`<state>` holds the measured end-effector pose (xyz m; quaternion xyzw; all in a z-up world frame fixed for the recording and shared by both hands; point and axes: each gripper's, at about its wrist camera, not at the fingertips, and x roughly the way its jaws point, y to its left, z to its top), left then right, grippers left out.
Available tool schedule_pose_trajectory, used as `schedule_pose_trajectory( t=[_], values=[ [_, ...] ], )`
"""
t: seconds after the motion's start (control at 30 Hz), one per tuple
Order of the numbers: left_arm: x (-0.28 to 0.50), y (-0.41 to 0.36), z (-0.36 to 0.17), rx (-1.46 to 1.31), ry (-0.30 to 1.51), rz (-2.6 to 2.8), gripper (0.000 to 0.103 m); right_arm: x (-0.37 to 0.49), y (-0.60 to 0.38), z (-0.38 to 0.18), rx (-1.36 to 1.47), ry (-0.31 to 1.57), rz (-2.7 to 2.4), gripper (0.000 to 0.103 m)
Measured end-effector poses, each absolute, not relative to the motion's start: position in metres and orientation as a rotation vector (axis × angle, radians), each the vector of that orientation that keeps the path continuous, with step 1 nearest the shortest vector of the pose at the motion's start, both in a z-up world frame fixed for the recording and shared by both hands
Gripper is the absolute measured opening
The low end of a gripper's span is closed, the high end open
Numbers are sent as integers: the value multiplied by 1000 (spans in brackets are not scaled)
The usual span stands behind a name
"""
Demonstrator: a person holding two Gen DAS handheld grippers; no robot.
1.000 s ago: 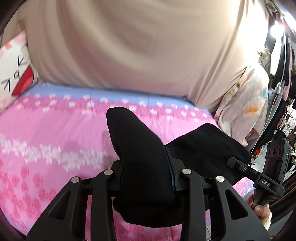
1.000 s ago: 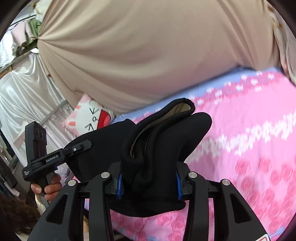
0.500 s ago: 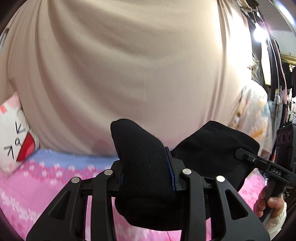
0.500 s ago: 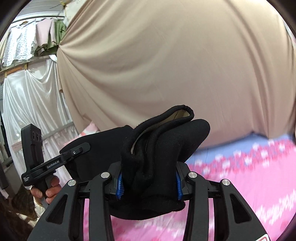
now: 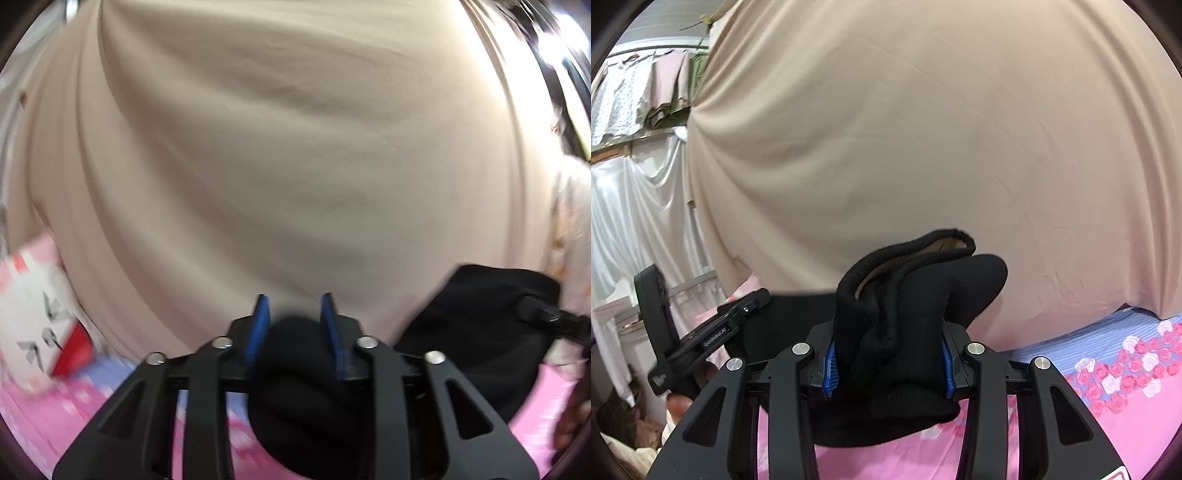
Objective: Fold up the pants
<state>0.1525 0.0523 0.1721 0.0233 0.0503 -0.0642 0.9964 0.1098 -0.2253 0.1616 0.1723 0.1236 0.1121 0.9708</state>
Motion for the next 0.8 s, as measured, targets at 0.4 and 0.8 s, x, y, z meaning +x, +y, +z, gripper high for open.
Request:
schedule_pose_trajectory(
  t=[0.4,0.8],
  values=[
    [241,83,22,-128,815,-276,19,157,-290,22,431,613,-12,36],
    [242,23,-63,-498,1118,-487,36,142,-331,7,563,650,-19,36]
  ],
)
